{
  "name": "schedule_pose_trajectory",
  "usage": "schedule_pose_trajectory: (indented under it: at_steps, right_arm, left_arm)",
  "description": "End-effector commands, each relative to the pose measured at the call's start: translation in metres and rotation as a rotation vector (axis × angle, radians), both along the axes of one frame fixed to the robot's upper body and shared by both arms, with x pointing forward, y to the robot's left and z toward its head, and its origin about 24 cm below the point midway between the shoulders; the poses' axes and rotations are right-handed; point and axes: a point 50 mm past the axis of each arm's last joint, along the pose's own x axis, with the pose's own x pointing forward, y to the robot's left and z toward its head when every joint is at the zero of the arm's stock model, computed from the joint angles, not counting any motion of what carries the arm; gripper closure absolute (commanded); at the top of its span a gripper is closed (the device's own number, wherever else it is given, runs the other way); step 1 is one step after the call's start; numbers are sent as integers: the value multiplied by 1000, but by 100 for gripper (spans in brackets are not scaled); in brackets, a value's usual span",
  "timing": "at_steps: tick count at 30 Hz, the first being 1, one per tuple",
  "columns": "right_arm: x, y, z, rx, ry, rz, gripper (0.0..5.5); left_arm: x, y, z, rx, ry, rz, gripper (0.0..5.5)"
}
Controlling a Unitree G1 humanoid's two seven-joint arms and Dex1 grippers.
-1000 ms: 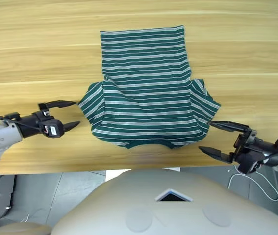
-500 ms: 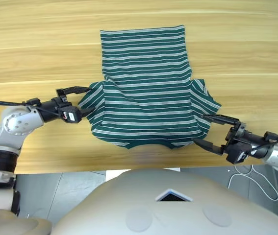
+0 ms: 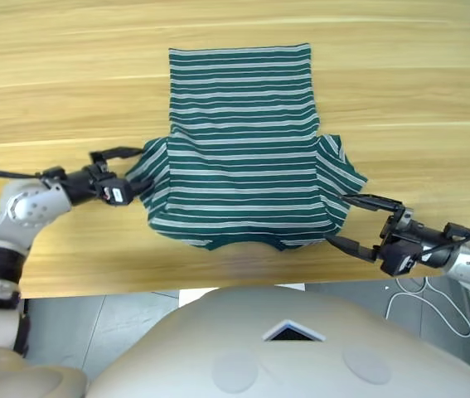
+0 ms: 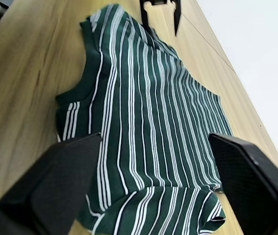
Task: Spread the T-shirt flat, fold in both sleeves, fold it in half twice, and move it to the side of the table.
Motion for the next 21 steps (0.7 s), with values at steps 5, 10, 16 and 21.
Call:
schedule_pose_trajectory:
  at_steps: [5, 10, 16, 21]
  right_arm:
    - [3, 3, -2, -12, -3, 6, 144]
    - [3, 4, -3, -8, -1, 7, 144]
    - [6, 4, -6, -8, 2, -3, 144]
    - [8, 4, -7, -10, 4, -15, 144]
  left_arm:
    - [-9, 18, 2, 77, 54, 32, 194]
    - [2, 25, 3, 126, 2, 79, 194]
    - [1, 24, 5, 103, -15, 78, 194]
    - [5, 24, 21, 16, -61, 99, 194]
